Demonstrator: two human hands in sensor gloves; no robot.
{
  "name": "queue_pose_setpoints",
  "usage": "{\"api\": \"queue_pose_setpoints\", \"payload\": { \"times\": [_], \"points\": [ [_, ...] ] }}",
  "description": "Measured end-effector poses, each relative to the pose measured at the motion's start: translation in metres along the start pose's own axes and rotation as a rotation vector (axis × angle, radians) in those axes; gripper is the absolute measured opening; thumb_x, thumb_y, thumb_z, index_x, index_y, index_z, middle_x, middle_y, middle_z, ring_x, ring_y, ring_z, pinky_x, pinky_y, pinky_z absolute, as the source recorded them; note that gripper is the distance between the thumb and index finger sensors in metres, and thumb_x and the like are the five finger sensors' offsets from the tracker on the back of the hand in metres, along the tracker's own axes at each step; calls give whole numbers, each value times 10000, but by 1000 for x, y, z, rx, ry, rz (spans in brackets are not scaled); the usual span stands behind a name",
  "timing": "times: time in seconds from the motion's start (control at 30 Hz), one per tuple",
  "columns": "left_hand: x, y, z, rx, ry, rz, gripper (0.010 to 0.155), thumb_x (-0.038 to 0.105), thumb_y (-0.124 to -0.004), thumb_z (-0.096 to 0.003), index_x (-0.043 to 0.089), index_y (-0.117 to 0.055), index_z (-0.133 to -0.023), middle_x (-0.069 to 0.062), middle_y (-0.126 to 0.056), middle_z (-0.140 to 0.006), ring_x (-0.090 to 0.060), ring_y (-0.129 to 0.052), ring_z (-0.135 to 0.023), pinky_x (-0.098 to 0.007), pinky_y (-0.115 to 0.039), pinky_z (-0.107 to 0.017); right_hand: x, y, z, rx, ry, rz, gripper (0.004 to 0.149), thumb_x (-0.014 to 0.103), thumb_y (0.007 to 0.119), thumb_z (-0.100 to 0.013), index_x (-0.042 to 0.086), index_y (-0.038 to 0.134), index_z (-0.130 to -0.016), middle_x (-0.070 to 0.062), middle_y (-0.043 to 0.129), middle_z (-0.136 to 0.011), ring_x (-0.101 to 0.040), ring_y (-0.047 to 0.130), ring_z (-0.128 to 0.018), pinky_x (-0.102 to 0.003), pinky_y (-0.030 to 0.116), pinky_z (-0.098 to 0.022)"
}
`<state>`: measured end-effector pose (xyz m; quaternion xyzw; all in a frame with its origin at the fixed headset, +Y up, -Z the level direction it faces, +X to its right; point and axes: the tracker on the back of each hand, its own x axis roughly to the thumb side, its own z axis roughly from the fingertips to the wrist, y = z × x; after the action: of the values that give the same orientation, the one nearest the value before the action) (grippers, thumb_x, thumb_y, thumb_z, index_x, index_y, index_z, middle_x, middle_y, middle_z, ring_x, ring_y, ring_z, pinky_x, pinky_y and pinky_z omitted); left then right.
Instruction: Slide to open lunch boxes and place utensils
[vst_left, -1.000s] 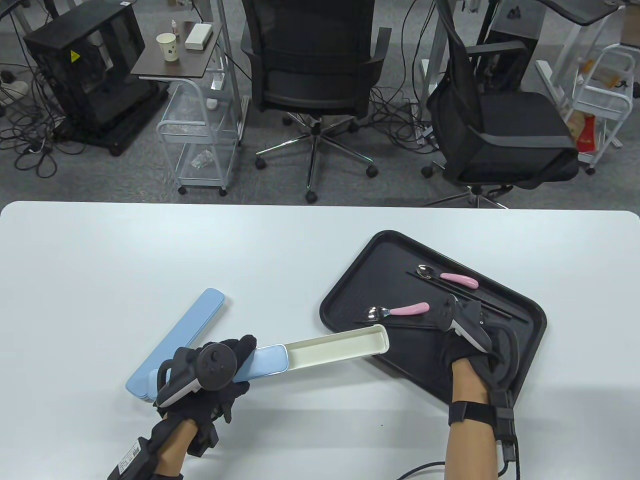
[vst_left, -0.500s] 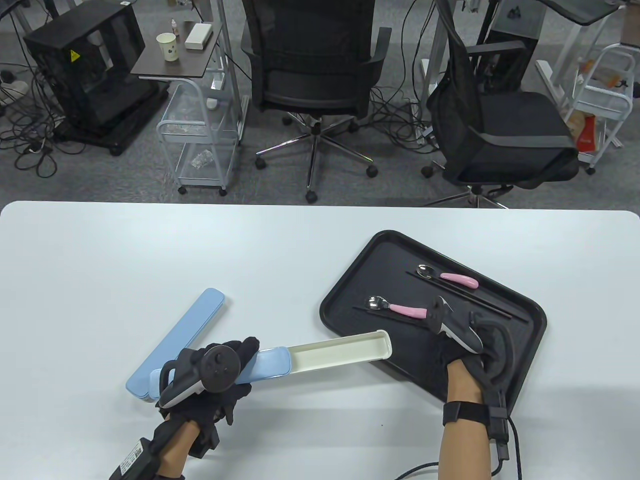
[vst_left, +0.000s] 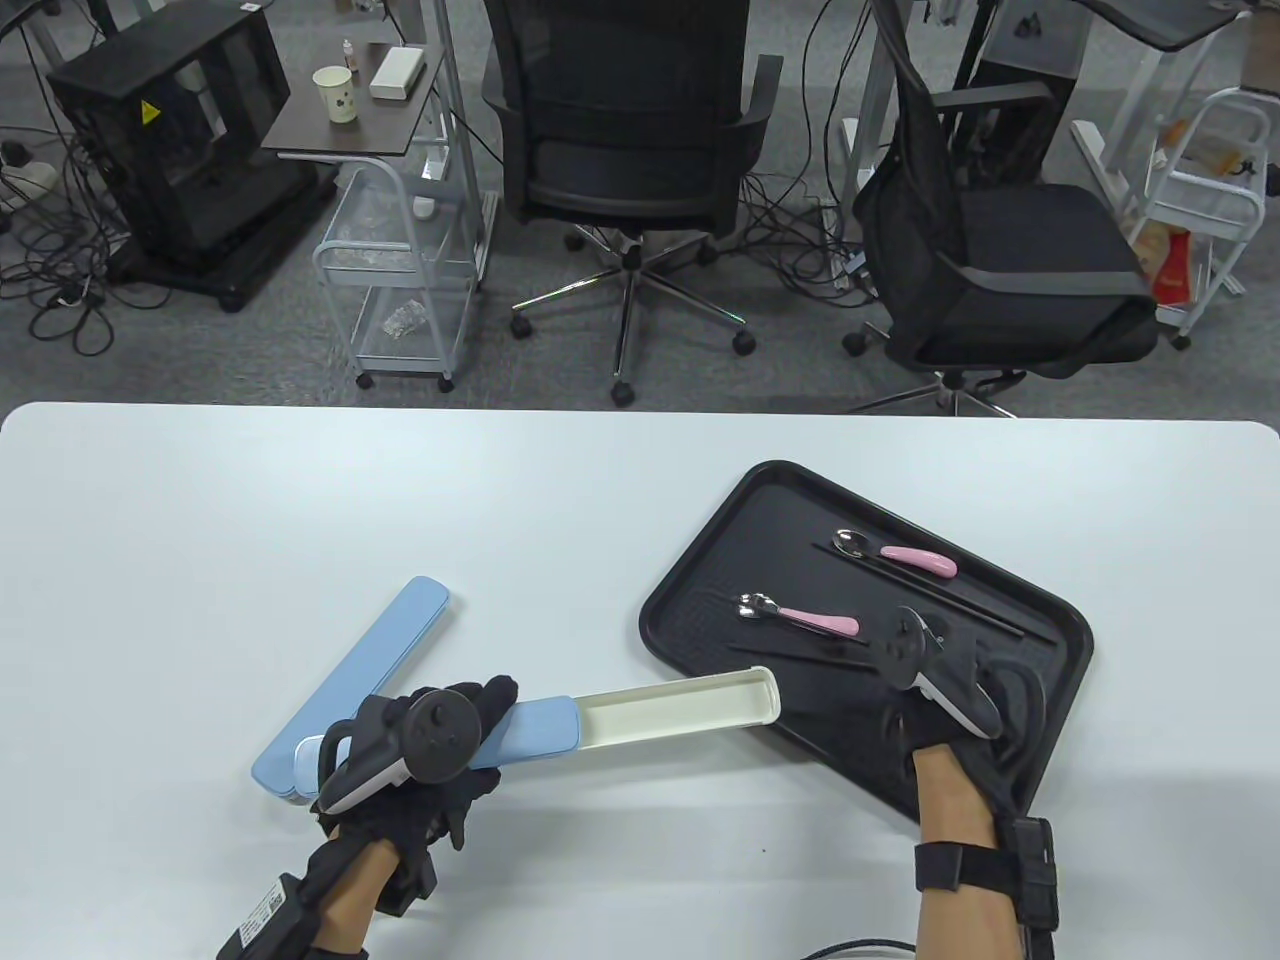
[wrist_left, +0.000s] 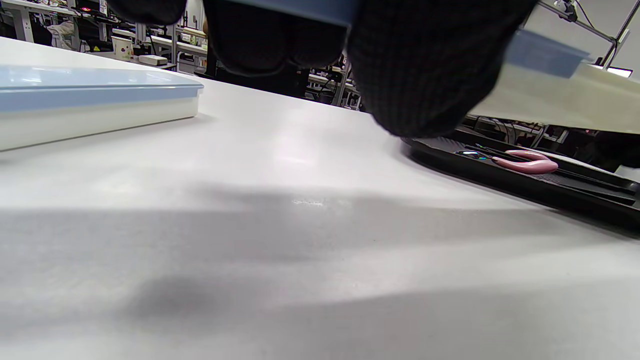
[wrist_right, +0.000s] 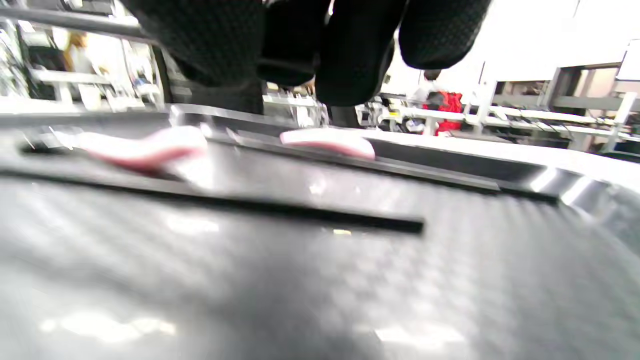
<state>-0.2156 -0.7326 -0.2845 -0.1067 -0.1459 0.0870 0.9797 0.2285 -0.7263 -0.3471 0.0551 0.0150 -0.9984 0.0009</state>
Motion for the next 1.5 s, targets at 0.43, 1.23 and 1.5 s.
{"api": "queue_pose_setpoints", "payload": {
  "times": [0.43, 1.23, 1.5],
  "points": [
    [-3, 0, -1, -11, 26, -3, 826, 399, -892, -392, 352, -395, -1051, -1, -526, -1070, -318, -622, -958, -660, -459, -724, 53, -46, 65, -197, -288, -77, 389, 285, 790, -483, 421, 756, -846, -39, 691, -955, -338, 737, -922, -586, 584, -699],
    [9, 1, 4, 5, -17, -33, 830, 402, -895, -388, 344, -400, -1051, -13, -544, -1062, -324, -645, -942, -658, -486, -712, 115, -31, 90, -136, -507, -62, 409, 296, 805, -480, 396, 756, -874, -35, 725, -937, -350, 688, -967, -584, 557, -713],
    [9, 1, 4, 2, -20, -31, 830, 400, -896, -388, 344, -401, -1052, -14, -543, -1063, -325, -643, -942, -659, -484, -713, 112, -30, 88, -128, -503, -79, 459, 332, 814, -477, 387, 707, -920, -59, 682, -991, -366, 660, -983, -586, 553, -713]
  ]
}}
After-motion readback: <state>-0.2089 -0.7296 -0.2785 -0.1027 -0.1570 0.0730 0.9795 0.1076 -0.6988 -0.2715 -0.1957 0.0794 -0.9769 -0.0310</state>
